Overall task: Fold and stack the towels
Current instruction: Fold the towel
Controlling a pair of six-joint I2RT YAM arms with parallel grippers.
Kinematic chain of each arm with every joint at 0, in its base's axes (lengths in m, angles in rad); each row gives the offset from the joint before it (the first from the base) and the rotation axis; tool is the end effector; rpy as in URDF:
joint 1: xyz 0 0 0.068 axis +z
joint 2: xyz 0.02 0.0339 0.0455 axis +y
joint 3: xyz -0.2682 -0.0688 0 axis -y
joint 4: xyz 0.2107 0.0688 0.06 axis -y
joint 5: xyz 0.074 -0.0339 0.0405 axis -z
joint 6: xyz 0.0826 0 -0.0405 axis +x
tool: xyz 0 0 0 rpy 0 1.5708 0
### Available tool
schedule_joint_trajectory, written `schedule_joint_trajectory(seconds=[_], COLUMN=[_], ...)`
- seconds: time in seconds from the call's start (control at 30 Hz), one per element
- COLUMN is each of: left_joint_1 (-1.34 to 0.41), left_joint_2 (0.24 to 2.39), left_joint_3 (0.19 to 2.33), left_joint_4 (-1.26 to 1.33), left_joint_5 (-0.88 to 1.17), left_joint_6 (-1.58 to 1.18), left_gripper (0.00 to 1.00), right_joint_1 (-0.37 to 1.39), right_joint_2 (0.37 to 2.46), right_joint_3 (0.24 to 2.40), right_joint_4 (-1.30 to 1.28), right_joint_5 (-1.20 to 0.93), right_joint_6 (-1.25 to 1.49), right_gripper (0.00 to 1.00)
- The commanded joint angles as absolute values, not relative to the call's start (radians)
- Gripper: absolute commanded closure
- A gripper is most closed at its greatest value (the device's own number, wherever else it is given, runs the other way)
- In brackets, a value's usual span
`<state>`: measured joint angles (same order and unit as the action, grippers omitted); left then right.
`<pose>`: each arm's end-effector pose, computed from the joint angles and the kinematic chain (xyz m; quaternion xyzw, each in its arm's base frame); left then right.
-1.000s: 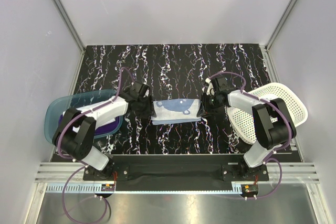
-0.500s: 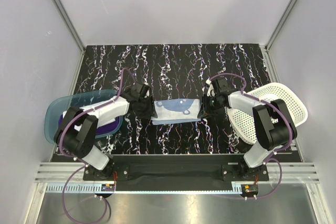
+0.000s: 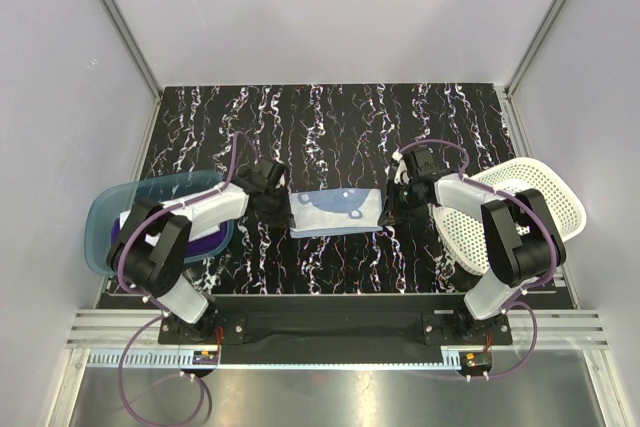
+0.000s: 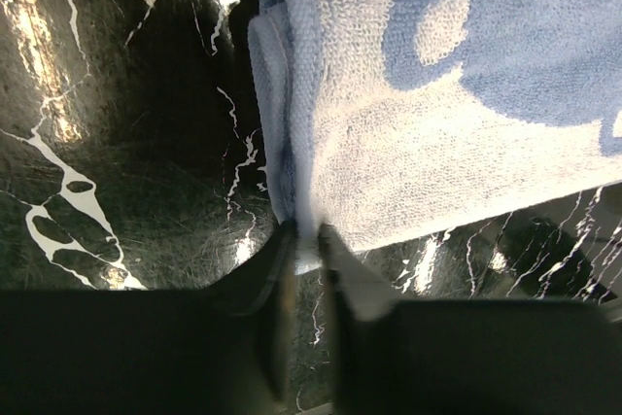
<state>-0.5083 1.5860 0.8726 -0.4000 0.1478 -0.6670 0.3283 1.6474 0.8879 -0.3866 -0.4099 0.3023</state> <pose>0.2487 -0.1525 0.1495 -0.0603 0.9696 -0.1852 0.1483 0.2699 0.1267 0.1429 -0.0553 0.9564 0.2531 0.1345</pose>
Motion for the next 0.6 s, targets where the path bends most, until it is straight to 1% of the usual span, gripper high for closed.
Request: schedule_joint_trajectory(seconds=[0.0, 0.03, 0.07, 0.1, 0.23, 0.43, 0.57], left_joint_1=[-0.509, -0.509, -0.508, -0.511, -0.509, -0.518, -0.528], left_joint_2=[1.580, 1.578, 1.574, 1.565, 1.542, 1.509, 1.456], left_joint_3=[0.882, 0.890, 0.899, 0.920, 0.969, 1.017, 0.996], left_joint_4=[-0.387, -0.393, -0.414, -0.423, -0.477, -0.555, -0.563], left_joint_5=[0.146, 0.146, 0.143, 0.137, 0.133, 0.136, 0.170], left_joint_6=[-0.669, -0.667, -0.663, -0.660, -0.647, -0.644, -0.666], left_gripper=[0.86, 0.90, 0.97, 1.00, 1.00, 1.00, 1.00], right_joint_1=[0.337, 0.337, 0.337, 0.336, 0.337, 0.336, 0.337], right_joint_2=[1.621, 1.620, 1.620, 1.615, 1.591, 1.575, 1.554], right_joint_3=[0.910, 0.917, 0.926, 0.942, 0.966, 1.020, 1.039], right_joint_4=[-0.388, -0.397, -0.406, -0.426, -0.454, -0.525, -0.584], right_joint_5=[-0.417, -0.413, -0.410, -0.408, -0.402, -0.379, -0.371], right_joint_6=[0.298, 0.296, 0.292, 0.287, 0.282, 0.261, 0.264], right_gripper=[0.89, 0.93, 0.94, 0.95, 1.00, 1.00, 1.00])
